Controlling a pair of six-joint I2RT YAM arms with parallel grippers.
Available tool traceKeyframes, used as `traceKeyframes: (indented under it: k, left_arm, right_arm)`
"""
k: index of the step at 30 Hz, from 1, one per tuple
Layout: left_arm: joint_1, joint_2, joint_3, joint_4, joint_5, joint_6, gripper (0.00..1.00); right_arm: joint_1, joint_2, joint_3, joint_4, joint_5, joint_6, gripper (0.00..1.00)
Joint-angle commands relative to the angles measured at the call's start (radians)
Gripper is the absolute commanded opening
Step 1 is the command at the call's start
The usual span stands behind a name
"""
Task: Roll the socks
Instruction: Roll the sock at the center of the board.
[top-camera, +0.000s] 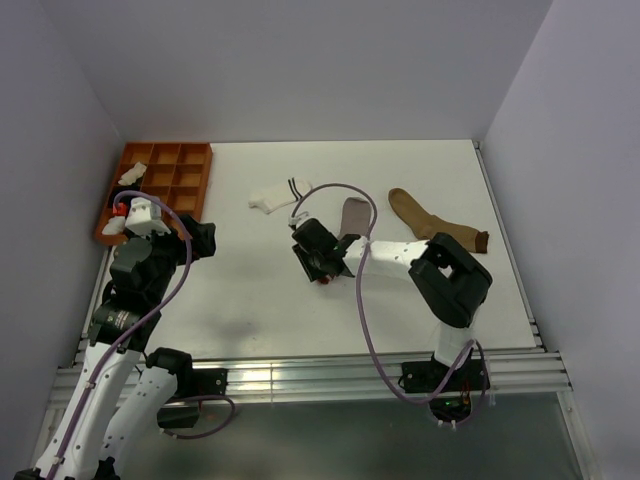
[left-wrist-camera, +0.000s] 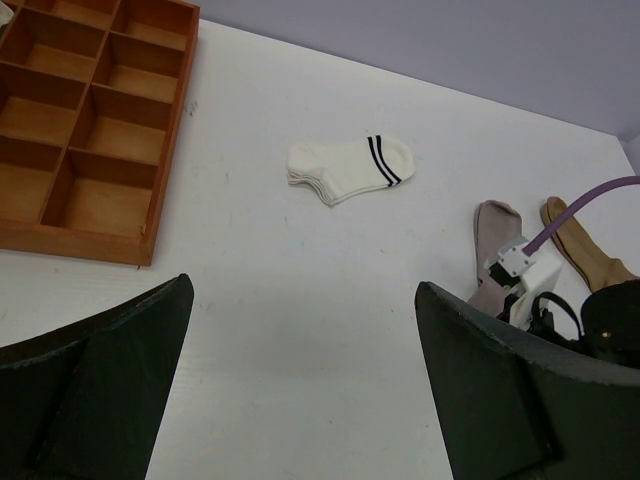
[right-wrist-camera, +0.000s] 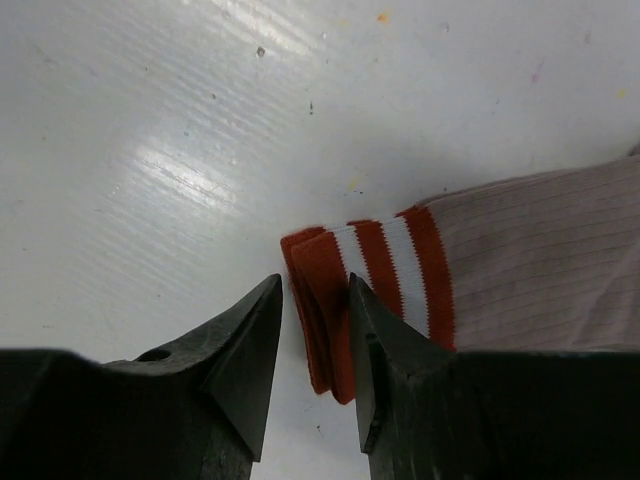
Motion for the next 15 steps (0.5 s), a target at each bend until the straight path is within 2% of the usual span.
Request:
traceKeyframes:
  k: [1,8,15]
  left_arm:
    - [0.003,-0.002,-0.001,0.035,-0.002,0.01,0.99]
    - [0.003,0.004,-0.002,0.038,0.001,0.01,0.99]
    - [0.003,0.006,-0.002,0.037,0.001,0.008,0.99]
  right_arm:
    - [0.029,0.031,0.009,-0.011,0.065,0.013,0.39]
    - [0.087,-0.018,0.032,-0.044,0.083,0.005,0.37]
    - [0.113,-0.084,0.021,-0.06,0.147,0.0,0.5]
